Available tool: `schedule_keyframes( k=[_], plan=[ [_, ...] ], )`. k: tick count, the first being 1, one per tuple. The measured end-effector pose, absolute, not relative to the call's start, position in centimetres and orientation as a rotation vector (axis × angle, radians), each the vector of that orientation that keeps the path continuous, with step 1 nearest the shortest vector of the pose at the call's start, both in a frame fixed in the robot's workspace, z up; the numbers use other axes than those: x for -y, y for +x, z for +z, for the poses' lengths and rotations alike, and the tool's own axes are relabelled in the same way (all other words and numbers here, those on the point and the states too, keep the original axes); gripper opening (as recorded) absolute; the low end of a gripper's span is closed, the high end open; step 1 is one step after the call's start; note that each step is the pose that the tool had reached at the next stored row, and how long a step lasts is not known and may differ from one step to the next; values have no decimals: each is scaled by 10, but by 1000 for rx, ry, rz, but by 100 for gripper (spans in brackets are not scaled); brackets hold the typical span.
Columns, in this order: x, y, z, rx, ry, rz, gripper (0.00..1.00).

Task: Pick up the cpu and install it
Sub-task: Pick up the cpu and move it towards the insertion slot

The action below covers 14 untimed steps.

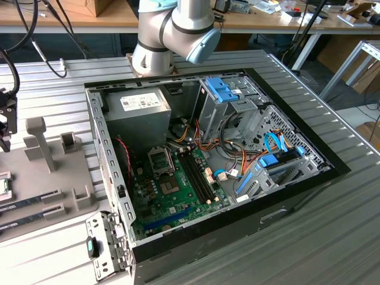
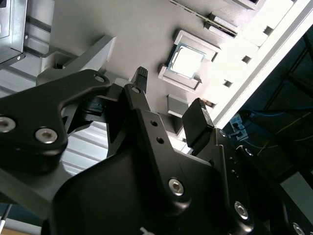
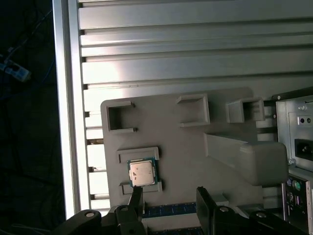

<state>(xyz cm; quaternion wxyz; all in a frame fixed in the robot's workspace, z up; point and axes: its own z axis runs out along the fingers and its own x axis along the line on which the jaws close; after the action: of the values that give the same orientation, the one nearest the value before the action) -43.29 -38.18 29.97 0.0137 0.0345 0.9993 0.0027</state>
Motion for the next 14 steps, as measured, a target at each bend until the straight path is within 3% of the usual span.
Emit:
schedule_keyframes(
  k=[14],
  plan=[
    [382, -435, 297, -3112, 107, 8, 56]
  ],
)
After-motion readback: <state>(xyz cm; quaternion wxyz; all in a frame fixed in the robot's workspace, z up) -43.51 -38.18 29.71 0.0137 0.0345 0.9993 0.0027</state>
